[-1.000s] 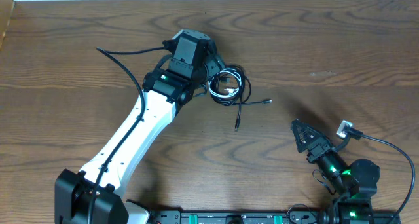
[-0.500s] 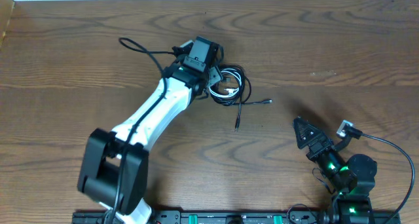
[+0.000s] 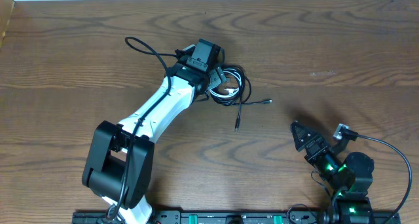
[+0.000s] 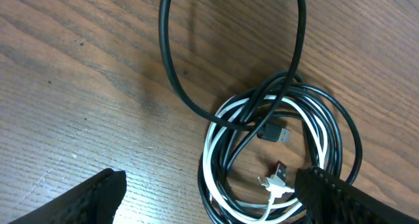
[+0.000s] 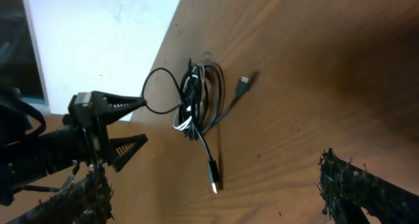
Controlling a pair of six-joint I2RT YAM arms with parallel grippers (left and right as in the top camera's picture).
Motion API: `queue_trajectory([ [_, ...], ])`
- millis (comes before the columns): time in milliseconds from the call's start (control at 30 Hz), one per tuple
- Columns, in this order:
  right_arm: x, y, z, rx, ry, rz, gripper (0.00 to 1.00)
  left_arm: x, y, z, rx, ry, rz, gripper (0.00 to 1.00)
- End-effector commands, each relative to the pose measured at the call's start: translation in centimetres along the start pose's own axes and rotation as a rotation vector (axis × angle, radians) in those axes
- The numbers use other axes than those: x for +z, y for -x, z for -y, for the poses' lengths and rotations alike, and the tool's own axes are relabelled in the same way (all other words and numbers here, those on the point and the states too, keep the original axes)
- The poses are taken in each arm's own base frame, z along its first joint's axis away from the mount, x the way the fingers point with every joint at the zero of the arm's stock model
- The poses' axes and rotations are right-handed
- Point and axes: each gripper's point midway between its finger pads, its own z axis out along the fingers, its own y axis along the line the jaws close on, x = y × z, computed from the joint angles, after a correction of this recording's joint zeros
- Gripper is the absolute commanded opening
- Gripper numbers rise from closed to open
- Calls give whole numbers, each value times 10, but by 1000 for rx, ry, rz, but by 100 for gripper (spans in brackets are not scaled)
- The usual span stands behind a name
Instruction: Untangle cables
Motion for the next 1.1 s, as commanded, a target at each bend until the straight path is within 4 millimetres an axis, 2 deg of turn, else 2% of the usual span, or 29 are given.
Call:
queue_trajectory([
  [0,0,-4,4,-6,-15,-15,99,6,-4,-7,10,22,-12,86],
  [133,0,-4,9,2,-35,-14,99,6,-4,-7,9,23,-13,75],
  [267,0,2,13,2,-58,22,99,12,-7,-9,-6,35,-23,72],
  [400,-1,11,19,0,-92,73,99,21,-20,-10,-55,34,-83,61],
  [633,-4,26,29,-2,-153,163,99,34,-37,-14,-147,57,-151,61],
  [900,-6,32,34,0,-183,198,99,62,-47,-22,-187,93,-173,58],
  [1000,-6,32,34,0,-183,197,99,71,-51,-24,-186,101,-183,49],
  [1067,-6,32,34,0,-183,197,99,74,-54,-25,-186,104,-194,34],
])
